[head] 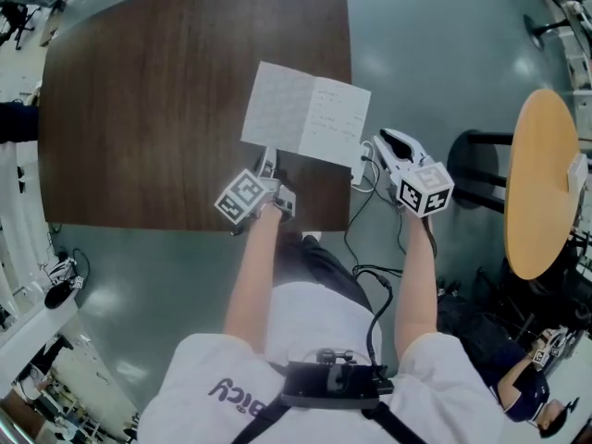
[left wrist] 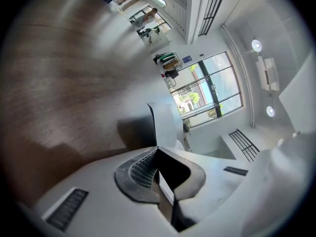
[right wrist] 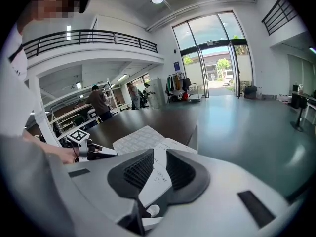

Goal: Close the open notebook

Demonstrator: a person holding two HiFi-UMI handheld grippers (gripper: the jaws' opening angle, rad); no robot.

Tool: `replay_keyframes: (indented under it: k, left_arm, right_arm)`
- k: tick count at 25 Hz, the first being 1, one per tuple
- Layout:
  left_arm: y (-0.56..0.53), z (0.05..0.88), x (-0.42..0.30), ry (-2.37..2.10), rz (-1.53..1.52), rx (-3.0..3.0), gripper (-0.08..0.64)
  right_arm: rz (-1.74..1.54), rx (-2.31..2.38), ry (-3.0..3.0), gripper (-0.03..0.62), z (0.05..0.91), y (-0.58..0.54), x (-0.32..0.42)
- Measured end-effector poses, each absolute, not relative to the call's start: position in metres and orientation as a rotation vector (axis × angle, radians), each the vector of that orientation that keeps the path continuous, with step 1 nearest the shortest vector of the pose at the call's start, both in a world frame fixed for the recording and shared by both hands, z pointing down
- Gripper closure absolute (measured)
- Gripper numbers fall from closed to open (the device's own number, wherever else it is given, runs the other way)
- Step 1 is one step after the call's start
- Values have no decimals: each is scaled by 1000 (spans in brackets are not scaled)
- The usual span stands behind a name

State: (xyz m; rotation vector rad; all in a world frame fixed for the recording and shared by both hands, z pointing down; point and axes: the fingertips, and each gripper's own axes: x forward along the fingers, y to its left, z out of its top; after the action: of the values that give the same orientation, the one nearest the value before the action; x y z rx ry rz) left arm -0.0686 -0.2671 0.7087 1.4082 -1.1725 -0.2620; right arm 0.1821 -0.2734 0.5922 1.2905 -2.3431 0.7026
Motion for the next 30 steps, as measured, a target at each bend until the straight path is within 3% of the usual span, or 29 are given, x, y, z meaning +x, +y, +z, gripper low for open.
replay_keyframes:
  k: [7,17,30]
  left_arm:
    - [-262,671,-32,-1191,-97,1708,554]
    - [-245,650,6,-1226,616,2287,554]
    - [-219,690,73,-730,1078,2364,554]
  right_arm:
    - [703,1351,-2352,512,584,-264,212]
    - [721,1402,-2343,512,586,-245,218]
    - [768,1557,-2276,512,589,-210,256]
